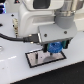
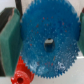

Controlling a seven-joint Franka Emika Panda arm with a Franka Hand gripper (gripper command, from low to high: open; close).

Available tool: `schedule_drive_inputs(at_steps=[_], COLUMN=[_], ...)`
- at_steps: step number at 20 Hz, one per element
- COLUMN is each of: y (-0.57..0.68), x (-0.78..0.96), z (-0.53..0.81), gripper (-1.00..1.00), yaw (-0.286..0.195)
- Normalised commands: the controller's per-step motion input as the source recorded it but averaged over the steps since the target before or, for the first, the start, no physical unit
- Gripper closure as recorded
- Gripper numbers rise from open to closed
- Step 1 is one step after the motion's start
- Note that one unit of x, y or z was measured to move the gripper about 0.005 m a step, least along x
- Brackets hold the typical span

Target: Insert the blue gear onto the right peg, followed by the red gear

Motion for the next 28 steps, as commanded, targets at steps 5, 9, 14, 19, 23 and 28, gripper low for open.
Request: schedule_drive_inputs(at_steps=[5, 9, 14, 19, 23, 28], y=[-0.08, -0.02, -0.05, -0.09, -0.01, 0.01], x=[0.05, 0.08, 0.09, 0.11, 0.09, 0.10], z=[-0.22, -0.21, -0.14, 0.20, -0.26, -0.22], gripper=[1.00, 1.00, 1.00, 1.00, 1.00, 1.00], yaw=[0.000, 0.000, 0.000, 0.000, 0.000, 0.000])
